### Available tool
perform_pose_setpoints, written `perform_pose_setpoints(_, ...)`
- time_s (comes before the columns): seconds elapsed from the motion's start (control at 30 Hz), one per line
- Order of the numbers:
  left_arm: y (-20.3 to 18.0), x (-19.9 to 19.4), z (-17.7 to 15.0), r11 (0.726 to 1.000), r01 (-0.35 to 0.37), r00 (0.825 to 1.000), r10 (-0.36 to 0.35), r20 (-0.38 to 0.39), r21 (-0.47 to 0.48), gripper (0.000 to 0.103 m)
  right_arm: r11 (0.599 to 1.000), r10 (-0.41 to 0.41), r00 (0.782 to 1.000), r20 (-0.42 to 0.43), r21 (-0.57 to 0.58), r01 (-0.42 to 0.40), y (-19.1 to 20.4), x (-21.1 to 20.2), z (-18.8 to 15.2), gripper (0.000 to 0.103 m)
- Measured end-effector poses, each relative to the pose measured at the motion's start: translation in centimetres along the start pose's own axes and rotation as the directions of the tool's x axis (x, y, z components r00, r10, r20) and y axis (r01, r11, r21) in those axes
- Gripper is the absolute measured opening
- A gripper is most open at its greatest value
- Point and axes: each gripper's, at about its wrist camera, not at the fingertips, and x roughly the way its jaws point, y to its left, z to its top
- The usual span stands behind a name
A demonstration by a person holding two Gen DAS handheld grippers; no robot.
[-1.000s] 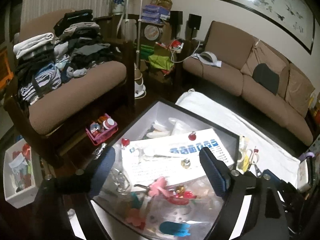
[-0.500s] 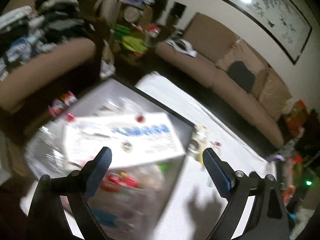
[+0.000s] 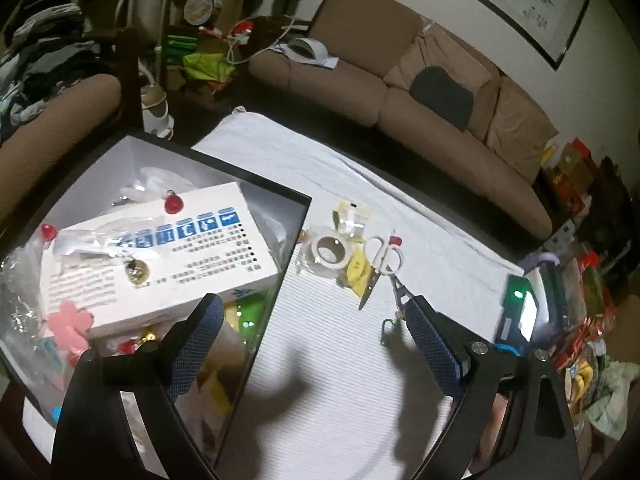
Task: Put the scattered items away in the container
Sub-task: 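Move the right tool to the table and grasp a gold foil chocolate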
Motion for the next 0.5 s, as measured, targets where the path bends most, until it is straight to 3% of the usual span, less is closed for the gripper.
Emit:
perform_pose_setpoints(0.17,-0.2,1.9,0.4,0.999,-0.018,0.999,0.019,-0.042,0.03,0.094,0.997,-0.051,0.999,0.0,-0.061,0.051,1.4,2.8,0.0,0.067)
perform_pose_setpoints(0.23,0.1,2.3,0.4,1.0,-0.019,0.999,0.019,-0.049,0.014,0.094,0.996,-0.058,0.998,0.002,-0.071,0.058,1.5,4.0,-0.1,0.062)
perform_pose_setpoints(0.27,0.2,2.6,0.5,1.0,-0.02,0.998,0.02,-0.052,0.0,0.094,0.993,-0.073,0.997,0.019,-0.088,0.074,1.8,4.2,-0.2,0.058)
perform_pose_setpoints(0.3,0.3,2.7,0.5,1.0,-0.018,0.998,0.017,-0.053,-0.007,0.094,0.99,-0.087,0.995,0.037,-0.11,0.091,2.2,4.3,-0.4,0.044)
perform_pose_setpoints(0.4,-0.4,2.9,0.5,1.0,-0.01,0.999,0.011,-0.048,0.013,0.094,0.986,-0.105,0.994,0.033,-0.127,0.108,2.6,4.2,-0.5,0.018)
perform_pose_setpoints(0.5,-1.5,3.2,0.2,0.999,-0.005,0.998,0.008,-0.065,0.053,0.094,0.99,-0.092,0.996,0.023,-0.102,0.094,2.2,3.5,-0.4,0.012)
